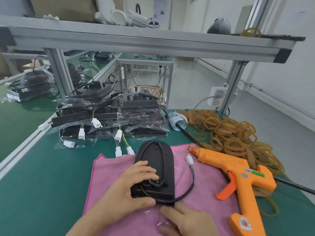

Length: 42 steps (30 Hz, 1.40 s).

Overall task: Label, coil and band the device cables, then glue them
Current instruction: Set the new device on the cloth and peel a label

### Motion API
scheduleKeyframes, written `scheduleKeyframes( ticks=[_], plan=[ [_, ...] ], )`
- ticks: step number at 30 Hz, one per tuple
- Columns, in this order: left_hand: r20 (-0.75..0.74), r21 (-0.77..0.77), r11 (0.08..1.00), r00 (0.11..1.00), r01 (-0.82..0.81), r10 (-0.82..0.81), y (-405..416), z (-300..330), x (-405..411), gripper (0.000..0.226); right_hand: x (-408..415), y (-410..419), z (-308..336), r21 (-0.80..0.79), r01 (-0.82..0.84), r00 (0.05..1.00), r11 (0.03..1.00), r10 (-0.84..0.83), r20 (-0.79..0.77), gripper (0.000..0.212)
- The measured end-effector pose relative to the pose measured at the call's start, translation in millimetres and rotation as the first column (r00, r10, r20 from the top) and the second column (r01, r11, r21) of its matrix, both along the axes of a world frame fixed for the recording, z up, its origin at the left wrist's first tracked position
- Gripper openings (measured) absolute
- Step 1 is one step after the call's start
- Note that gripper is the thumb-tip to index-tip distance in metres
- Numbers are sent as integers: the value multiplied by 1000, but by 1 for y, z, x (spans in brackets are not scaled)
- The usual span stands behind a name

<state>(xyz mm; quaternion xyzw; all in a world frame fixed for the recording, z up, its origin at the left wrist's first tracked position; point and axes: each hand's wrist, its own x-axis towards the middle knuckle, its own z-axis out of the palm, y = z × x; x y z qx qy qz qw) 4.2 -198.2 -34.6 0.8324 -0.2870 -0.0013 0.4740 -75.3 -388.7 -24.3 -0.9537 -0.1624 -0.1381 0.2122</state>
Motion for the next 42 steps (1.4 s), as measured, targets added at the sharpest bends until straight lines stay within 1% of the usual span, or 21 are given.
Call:
scheduleKeyframes(
  ticks=[1, 2, 4, 5, 6, 9, 12, 14, 19, 21, 23, 25, 27, 29, 31, 33, 34, 36, 37, 40, 42],
  plan=[
    [62, 21, 999, 998, -30, 29, 0, -1, 0, 45, 2, -3, 2, -31, 19, 999, 999, -20, -27, 35],
    [143, 49, 997, 988, -61, 54, 0, -2, -1, 41, 1, -5, 1, 10, 32, 999, 999, -31, -39, 40],
    [280, 82, 991, 956, -109, 82, -2, -4, -4, 38, 4, -1, -5, 51, 66, 993, 996, -71, 98, 17],
    [308, 74, 989, 947, -125, 97, -3, -3, -5, 38, 6, -1, -2, 65, 83, 987, 994, -91, 134, 20],
    [311, 55, 989, 944, -134, 110, -4, -3, -5, 38, 10, 0, -3, 10, 80, 984, 997, -81, 161, 26],
    [236, -18, 988, 960, -154, 153, -7, -2, -7, 36, 22, -3, 3, -38, 178, 918, 983, -153, 365, 17],
    [192, -44, 985, 966, -165, 171, -10, 1, -8, 33, 28, -9, 8, -35, 108, 891, 994, -81, 446, 23],
    [203, -49, 984, 963, -170, 177, -12, 2, -8, 31, 36, -13, 12, 33, 37, 926, 999, -47, 374, 19],
    [276, -72, 982, 942, -177, 190, -15, 6, -8, 30, 54, -15, 12, 316, -13, 999, 949, 2, 34, 10],
    [356, -36, 983, 917, -178, 179, -16, 11, -6, 27, 60, -16, 8, 466, 47, 996, 884, -8, -84, 15],
    [441, 65, 992, 895, -108, 68, -18, 16, -4, 23, 67, -19, 6, 614, 137, 969, 778, 23, -245, 26],
    [512, 179, 984, 854, -7, -87, -23, 15, -2, 21, 73, -21, 7, 651, 135, 961, 747, 61, -269, 30],
    [474, 178, 982, 869, 61, -140, -30, 15, -4, 28, 76, -24, 12, 683, 68, 964, 727, 127, -232, 33],
    [485, 212, 973, 855, 88, -183, -36, 14, -4, 28, 79, -25, 12, 621, -36, 969, 783, 179, -169, 34],
    [492, 343, 935, 831, 89, -260, -40, 16, 1, 30, 83, -26, 7, 401, -57, 983, 914, 121, -136, 31],
    [522, 423, 906, 811, 23, -264, -42, 24, 11, 39, 92, -31, 7, 218, -35, 982, 975, 74, -174, 36],
    [488, 392, 919, 837, 44, -249, -43, 33, 16, 42, 99, -34, 11, 191, -61, 973, 980, 101, -208, 38],
    [341, 168, 974, 918, 151, -201, -46, 45, 34, 26, 114, -40, 28, 209, -102, 938, 972, 164, -305, 35],
    [367, 131, 986, 919, 105, -147, -50, 48, 47, 27, 123, -44, 37, 206, -104, 922, 973, 172, -347, 32],
    [383, 295, 956, 917, -7, -111, -62, 39, 79, 36, 166, -57, 55, 140, 12, 946, 990, 34, -322, 30],
    [351, 519, 855, 915, -15, -198, -65, 33, 83, 36, 202, -69, 57, 171, 192, 961, 966, -150, -233, 30]
  ],
)
